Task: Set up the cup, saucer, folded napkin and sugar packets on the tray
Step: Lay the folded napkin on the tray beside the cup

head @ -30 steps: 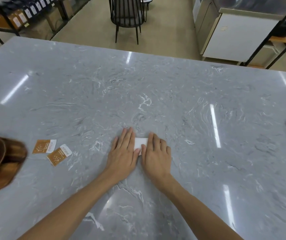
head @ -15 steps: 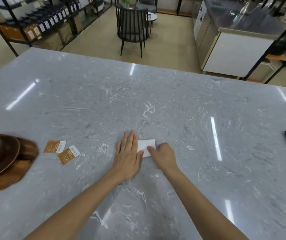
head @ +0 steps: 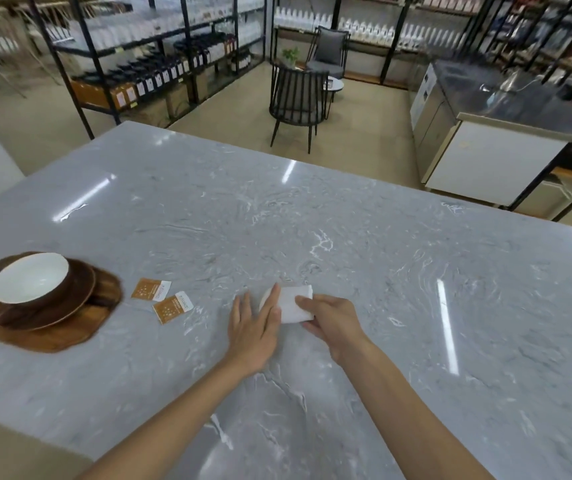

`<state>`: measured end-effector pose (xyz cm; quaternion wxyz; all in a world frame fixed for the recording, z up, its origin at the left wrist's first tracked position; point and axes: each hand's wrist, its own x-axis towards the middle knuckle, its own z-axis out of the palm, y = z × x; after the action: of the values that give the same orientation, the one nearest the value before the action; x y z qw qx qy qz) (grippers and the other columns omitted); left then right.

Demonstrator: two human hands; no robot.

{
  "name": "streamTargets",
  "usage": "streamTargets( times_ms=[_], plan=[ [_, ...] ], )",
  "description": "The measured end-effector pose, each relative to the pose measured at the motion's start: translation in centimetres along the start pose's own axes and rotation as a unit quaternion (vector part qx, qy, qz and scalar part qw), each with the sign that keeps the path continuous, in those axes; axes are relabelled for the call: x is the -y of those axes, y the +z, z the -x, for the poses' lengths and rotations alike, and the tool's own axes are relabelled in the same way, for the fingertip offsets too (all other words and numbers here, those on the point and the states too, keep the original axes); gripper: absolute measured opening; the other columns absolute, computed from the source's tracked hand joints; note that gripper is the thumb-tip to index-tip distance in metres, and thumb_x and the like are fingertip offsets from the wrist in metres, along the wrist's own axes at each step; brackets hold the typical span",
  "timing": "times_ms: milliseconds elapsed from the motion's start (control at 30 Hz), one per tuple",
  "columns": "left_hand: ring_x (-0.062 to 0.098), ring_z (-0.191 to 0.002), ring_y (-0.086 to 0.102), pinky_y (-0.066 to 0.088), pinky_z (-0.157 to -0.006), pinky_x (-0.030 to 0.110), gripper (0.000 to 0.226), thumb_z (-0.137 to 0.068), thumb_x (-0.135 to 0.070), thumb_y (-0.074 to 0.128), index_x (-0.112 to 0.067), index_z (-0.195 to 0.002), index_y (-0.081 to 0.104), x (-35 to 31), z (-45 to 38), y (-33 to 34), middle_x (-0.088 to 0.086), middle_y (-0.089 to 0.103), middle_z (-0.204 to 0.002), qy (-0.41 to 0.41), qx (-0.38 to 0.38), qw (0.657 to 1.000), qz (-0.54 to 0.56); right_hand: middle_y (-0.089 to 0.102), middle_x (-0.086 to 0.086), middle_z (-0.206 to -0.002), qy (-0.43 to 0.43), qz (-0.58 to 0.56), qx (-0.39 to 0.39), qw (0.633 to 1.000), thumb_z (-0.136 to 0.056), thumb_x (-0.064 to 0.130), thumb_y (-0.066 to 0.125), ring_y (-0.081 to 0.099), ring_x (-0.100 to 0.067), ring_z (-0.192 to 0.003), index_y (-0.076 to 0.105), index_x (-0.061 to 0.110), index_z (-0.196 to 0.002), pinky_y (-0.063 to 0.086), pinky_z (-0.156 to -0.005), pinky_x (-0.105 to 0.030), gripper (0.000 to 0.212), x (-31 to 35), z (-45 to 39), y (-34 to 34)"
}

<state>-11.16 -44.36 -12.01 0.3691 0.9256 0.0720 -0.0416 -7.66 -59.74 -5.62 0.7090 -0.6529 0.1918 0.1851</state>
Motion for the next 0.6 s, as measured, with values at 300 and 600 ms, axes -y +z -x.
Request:
streamTargets(
  times_ms=[300,600],
  plan=[
    [-0.004,-0.105,0.067,0.06,-0.087,0.026,0.035,-0.103,-0.015,0.054,-0.038,-0.128,0.062,3.4,7.4,-9.1,-0.007,0.062,-0.135,-0.013,-0.092,0.888,0.45,0.081,-0.009,-0.099,-0.075,0.007,0.114,0.991,-0.086,0.012,0.078,0.077,-0.019,-0.098,0.076,0.01,-0.111,0.06,-0.083,-0.028,0.025,-0.7,7.3,6.8],
    [0.02,-0.115,0.062,0.062,-0.089,0.045,0.024,-0.095,-0.016,0.067,-0.035,-0.109,0.072,11.0,16.6,-17.4,-0.002,0.065,-0.122,-0.049,-0.195,0.876,0.439,0.081,-0.002,-0.1,-0.098,0.019,0.19,0.977,-0.086,0.021,0.08,0.077,-0.013,-0.095,0.078,0.019,-0.105,0.06,-0.073,-0.019,0.019,-5.3,14.4,15.9]
  ],
)
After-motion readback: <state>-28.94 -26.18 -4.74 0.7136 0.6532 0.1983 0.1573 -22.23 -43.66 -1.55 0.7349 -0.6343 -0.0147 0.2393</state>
